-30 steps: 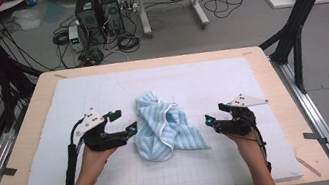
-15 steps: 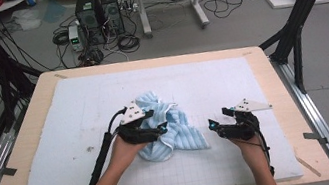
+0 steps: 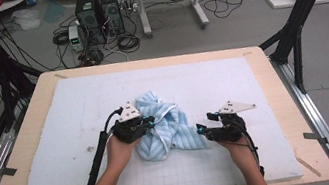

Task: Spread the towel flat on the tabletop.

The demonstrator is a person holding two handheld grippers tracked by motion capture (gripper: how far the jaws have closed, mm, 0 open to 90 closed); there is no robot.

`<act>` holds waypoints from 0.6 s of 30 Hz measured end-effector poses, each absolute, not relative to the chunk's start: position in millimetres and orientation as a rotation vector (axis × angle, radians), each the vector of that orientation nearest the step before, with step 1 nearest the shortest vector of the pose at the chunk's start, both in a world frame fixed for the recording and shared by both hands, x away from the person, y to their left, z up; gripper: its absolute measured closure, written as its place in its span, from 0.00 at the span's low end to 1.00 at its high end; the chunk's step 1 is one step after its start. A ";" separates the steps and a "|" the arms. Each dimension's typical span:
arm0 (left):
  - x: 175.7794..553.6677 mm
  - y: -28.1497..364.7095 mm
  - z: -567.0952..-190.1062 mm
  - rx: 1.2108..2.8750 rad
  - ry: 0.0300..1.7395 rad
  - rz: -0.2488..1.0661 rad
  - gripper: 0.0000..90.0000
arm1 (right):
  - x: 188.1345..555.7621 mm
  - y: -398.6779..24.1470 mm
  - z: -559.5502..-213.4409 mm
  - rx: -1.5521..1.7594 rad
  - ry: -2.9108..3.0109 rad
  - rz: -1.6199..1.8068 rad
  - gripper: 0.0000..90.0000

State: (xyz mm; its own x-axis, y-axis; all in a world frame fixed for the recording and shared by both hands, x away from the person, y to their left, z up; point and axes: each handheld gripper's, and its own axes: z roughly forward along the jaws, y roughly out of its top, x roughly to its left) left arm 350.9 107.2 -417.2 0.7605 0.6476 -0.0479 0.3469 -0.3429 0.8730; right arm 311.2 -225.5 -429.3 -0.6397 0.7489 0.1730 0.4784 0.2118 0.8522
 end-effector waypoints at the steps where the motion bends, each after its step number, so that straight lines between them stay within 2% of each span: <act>1: 351.6 111.5 -416.3 1.952 0.761 0.380 0.96 | 312.8 -216.3 -431.1 1.139 2.249 1.380 0.44; 4: 353.0 125.0 -412.9 1.908 0.802 0.402 0.96 | 314.0 -205.9 -434.2 1.127 2.297 1.329 0.47; 7: 353.4 137.8 -411.6 1.873 0.832 0.424 0.97 | 316.3 -193.8 -440.0 1.117 2.382 1.278 0.55; 10: 354.8 150.5 -413.0 1.857 0.863 0.427 0.97 | 316.0 -187.2 -442.2 1.091 2.432 1.225 0.72; 12: 355.3 159.1 -414.1 1.847 0.882 0.431 0.97 | 314.3 -185.4 -442.0 1.050 2.464 1.217 0.88; 13: 355.4 163.5 -414.6 1.842 0.896 0.439 0.97 | 312.7 -185.0 -441.5 1.026 2.483 1.220 0.91; 18: 356.4 182.2 -416.2 1.823 0.942 0.449 0.97 | 299.2 -187.7 -438.4 0.953 2.536 1.214 0.92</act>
State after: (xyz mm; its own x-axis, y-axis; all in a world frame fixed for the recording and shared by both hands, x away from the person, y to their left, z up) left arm 356.4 182.2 -416.2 0.6286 0.7702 -0.1078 0.4014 -0.2026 0.8932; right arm 299.2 -187.7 -438.4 -0.7806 0.6146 0.1138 0.4740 0.4633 0.7487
